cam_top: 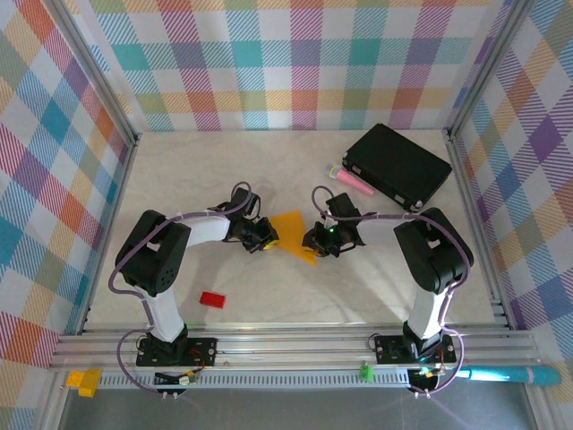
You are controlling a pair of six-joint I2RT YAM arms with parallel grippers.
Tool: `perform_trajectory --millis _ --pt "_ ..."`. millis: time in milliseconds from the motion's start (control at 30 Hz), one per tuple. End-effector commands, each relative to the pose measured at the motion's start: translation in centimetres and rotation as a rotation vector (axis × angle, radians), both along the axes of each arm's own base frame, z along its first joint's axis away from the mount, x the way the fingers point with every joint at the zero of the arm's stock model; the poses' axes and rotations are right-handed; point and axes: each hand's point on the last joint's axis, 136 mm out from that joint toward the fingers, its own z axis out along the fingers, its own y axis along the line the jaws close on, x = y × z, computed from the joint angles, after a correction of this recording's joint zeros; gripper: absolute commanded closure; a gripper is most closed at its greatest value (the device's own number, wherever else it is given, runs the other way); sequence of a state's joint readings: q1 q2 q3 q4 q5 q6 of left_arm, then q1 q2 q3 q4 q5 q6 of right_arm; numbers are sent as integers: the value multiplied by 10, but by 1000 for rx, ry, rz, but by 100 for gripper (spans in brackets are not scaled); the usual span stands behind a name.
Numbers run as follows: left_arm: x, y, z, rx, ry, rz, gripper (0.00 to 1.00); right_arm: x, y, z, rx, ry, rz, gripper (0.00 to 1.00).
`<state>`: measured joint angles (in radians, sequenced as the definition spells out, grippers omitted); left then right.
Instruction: Fold a paper plane with a square sheet of paper (pick it up from the middle)
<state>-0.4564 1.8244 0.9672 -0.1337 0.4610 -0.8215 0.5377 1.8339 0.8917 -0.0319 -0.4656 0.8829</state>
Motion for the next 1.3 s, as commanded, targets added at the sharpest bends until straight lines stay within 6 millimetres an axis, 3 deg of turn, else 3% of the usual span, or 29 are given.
perform_trajectory --millis 0,533,633,867,1133,1267 --pt "8 -2 14 -8 -38 1 88 -47 -43 -74 -244 197 -27 79" --pt "10 -1 22 3 -54 -20 99 -41 -38 -64 -212 168 -24 78" --pt "10 0 26 5 -61 -23 100 -29 -33 -48 -171 108 -20 75" --pt "12 -1 35 7 -70 -36 100 4 -14 11 -86 -130 69 61" --pt "10 -7 52 -16 -57 -72 100 18 -23 39 -169 -380 209 46" --pt "13 -10 62 -25 -66 -79 100 18 -18 55 -144 -469 281 42"
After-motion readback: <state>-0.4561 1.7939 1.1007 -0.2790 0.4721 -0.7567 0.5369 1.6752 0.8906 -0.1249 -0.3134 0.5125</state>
